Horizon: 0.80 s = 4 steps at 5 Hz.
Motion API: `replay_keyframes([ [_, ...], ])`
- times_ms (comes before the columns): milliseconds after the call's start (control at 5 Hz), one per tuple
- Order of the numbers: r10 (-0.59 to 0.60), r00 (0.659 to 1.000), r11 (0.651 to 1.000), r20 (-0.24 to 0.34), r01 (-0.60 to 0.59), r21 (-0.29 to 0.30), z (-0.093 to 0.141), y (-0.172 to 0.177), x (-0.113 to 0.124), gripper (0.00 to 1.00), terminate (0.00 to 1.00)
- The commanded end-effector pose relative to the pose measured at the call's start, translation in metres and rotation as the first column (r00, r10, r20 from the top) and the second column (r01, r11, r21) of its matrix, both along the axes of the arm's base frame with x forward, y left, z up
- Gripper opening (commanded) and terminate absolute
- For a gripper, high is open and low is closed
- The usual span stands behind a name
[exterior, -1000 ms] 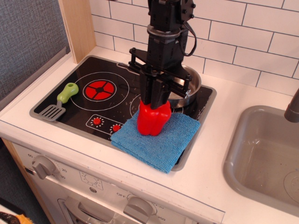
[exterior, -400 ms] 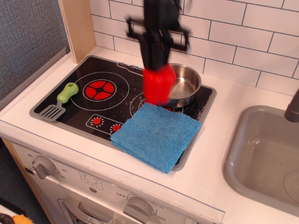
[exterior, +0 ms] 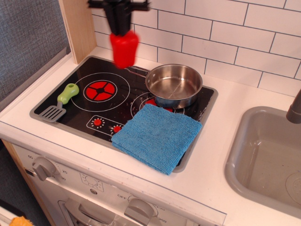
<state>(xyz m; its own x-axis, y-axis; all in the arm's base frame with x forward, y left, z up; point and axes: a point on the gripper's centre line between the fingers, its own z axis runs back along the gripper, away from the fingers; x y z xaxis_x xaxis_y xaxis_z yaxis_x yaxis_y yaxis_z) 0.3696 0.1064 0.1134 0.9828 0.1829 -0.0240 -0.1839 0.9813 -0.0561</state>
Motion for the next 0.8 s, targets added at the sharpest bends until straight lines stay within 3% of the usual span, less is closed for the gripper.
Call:
replay_keyframes([
  [0, 0.046, 0.997, 0.992, 0.066, -0.053, 0.115, 0.0, 0.039, 0.018, 0.0, 0.0],
  [200, 0.023, 0.995, 0.986, 0.098, -0.039, 0.159, -0.004, 0.047, 0.023, 0.0, 0.0],
  [400, 0.028, 0.996, 0.984, 0.088, -0.043, 0.173, -0.014, 0.049, 0.022, 0.0, 0.0],
  [600, 0.082, 0.993, 0.987, 0.082, -0.093, 0.134, -0.021, 0.057, 0.016, 1.0, 0.0],
])
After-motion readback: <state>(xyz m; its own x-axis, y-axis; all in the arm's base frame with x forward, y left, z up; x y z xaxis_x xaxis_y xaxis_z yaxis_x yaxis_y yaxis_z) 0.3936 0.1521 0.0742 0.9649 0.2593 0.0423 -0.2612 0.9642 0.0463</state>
